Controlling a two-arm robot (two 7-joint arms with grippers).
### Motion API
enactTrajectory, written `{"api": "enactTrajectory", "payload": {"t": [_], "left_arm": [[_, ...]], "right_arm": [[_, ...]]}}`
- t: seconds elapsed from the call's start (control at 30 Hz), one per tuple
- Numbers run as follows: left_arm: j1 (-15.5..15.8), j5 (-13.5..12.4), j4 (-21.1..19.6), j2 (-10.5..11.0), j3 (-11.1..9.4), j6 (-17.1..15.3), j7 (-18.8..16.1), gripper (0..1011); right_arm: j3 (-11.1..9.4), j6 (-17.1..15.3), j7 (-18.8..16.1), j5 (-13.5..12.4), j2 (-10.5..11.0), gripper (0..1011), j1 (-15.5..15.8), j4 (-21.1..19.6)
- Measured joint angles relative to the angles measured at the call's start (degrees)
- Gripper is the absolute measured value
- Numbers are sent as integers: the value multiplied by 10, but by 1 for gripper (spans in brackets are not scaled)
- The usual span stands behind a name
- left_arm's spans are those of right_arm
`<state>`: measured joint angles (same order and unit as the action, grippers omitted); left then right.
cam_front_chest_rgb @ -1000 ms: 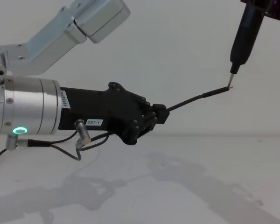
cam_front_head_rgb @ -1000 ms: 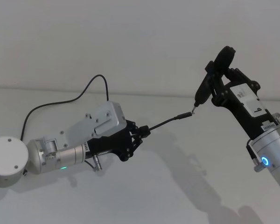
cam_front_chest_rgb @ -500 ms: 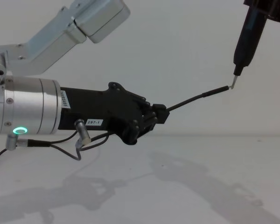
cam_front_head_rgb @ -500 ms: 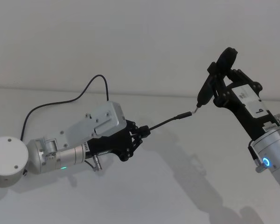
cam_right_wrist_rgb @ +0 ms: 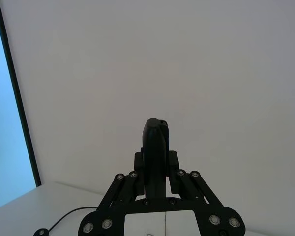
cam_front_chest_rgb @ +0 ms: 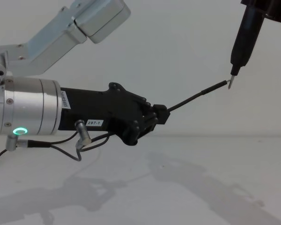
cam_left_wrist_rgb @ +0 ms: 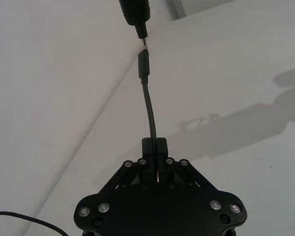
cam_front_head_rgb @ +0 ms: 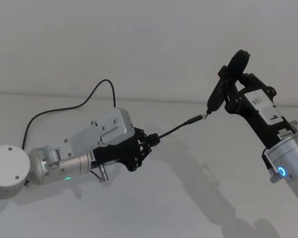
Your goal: Pick up the data cable with the one hand.
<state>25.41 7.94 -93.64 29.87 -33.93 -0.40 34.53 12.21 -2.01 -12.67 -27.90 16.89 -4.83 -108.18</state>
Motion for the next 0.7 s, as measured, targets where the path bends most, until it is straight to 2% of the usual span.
{"api": "enactTrajectory", "payload": {"t": [0.7], "left_arm": [[0,0,0,0,0,0,0,48]], "right_arm": [[2,0,-1,-4,1,268,-2,1]]}}
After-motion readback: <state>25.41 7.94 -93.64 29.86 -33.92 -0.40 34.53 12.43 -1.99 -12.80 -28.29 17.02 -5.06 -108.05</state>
